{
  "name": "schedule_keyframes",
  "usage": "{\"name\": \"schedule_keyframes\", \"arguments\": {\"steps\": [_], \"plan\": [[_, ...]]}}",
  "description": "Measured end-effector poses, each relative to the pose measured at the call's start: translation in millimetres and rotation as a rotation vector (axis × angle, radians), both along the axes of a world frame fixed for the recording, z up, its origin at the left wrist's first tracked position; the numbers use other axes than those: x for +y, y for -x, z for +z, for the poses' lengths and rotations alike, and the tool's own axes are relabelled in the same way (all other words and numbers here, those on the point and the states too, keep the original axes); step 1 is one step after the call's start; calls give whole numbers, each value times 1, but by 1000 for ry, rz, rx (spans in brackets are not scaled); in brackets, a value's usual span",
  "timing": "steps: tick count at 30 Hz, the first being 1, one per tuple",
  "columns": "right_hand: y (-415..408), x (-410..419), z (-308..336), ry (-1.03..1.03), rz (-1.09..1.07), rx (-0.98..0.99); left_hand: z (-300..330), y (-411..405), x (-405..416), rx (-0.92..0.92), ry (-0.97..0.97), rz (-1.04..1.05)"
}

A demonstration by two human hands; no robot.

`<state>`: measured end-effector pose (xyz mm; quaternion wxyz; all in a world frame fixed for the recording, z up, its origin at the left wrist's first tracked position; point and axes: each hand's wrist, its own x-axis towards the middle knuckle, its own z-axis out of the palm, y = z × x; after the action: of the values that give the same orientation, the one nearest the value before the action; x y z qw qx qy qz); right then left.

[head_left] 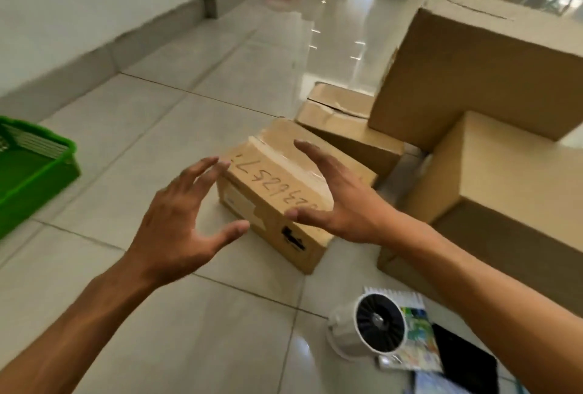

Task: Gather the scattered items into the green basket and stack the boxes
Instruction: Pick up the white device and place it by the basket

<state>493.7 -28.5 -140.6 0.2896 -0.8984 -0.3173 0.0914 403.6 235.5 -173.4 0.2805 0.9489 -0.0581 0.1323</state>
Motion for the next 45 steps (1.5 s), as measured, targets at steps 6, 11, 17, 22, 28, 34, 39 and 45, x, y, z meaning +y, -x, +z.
{"name": "schedule_keyframes", "arguments": {"steps": [6, 11, 17, 22, 28, 34, 39, 45], "plan": [[54, -112, -39, -37, -132, 34, -53, 22, -109, 136, 119, -344], [106, -166, -85, -9, -189, 244, -99, 36, -169, 333, 112, -564], [136, -169, -135, -23, -240, 358, -135, 29, -188, 407, 80, -616], [145, -152, -155, -176, -335, 281, -156, 28, -183, 452, 122, -595], [135, -134, -152, -292, -373, 172, -154, 35, -139, 403, 198, -472], [106, -83, -133, -293, -206, 151, -129, 50, -63, 231, 250, -255], [81, -19, -106, -252, -49, 139, -104, 55, 3, 143, 282, -47], [54, 62, -82, -265, 57, 97, -74, 64, 66, 59, 314, 167]]}}
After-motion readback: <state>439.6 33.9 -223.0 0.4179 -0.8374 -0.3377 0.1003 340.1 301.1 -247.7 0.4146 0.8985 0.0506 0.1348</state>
